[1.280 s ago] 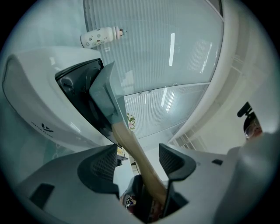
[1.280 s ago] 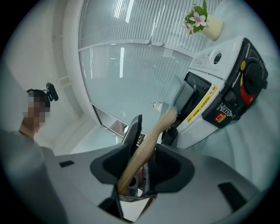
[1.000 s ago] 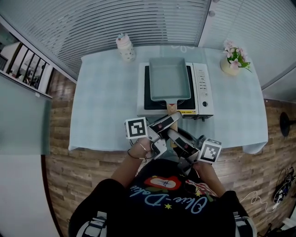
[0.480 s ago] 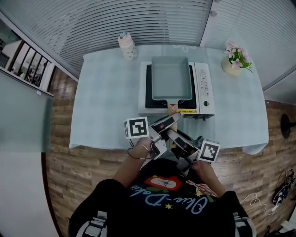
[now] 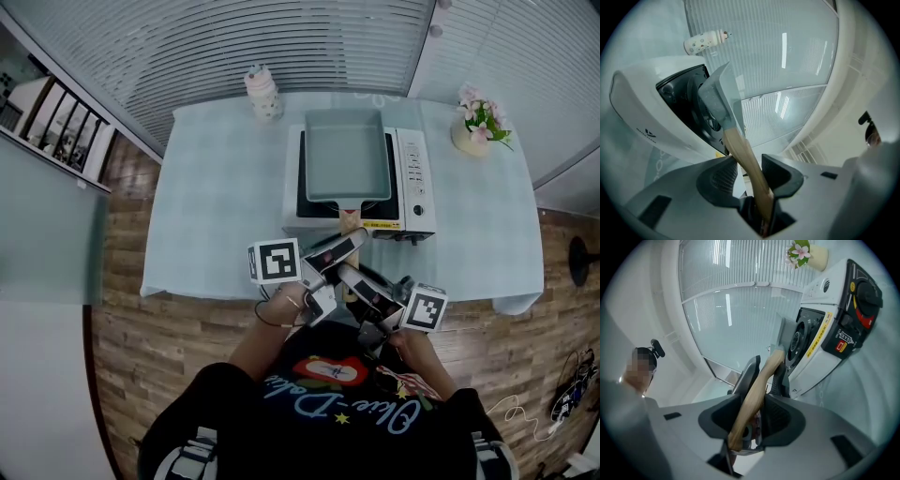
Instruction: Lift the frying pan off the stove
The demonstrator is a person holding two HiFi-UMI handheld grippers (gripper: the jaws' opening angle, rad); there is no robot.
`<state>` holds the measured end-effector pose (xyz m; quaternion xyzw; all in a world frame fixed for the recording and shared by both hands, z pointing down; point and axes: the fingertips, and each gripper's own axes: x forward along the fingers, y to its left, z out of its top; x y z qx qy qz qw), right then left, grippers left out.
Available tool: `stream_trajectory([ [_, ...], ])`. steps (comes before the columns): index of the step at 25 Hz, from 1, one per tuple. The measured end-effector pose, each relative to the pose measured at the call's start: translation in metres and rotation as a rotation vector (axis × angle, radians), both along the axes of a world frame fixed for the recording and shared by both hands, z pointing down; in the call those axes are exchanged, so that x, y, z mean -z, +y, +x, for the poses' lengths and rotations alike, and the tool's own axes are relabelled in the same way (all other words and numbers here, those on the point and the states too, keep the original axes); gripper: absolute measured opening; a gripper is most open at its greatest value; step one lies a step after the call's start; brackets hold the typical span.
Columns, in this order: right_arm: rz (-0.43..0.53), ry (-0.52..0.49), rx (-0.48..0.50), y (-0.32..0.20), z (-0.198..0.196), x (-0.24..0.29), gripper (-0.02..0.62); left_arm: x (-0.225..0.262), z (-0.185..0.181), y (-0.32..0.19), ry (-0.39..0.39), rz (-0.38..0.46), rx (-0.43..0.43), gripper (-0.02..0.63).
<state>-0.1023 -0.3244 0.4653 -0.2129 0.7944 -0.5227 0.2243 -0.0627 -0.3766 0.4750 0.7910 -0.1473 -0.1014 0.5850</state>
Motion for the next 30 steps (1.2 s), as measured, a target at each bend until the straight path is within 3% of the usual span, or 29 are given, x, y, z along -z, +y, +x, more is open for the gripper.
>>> stream_trajectory([
  [19,0.128,-0.119,0.125,0.023,-0.016,0.063,0.123,0.08,-0.002,0.021,0.0,0.255,-0.023,0.156],
  [24,0.109,-0.188,0.164,0.033,-0.02,0.074,0.106,0.091,-0.004,0.031,0.028,0.285,-0.024,0.156],
  [30,0.104,-0.206,0.177,0.034,-0.02,0.078,0.103,0.096,-0.005,0.032,0.032,0.298,-0.022,0.156],
])
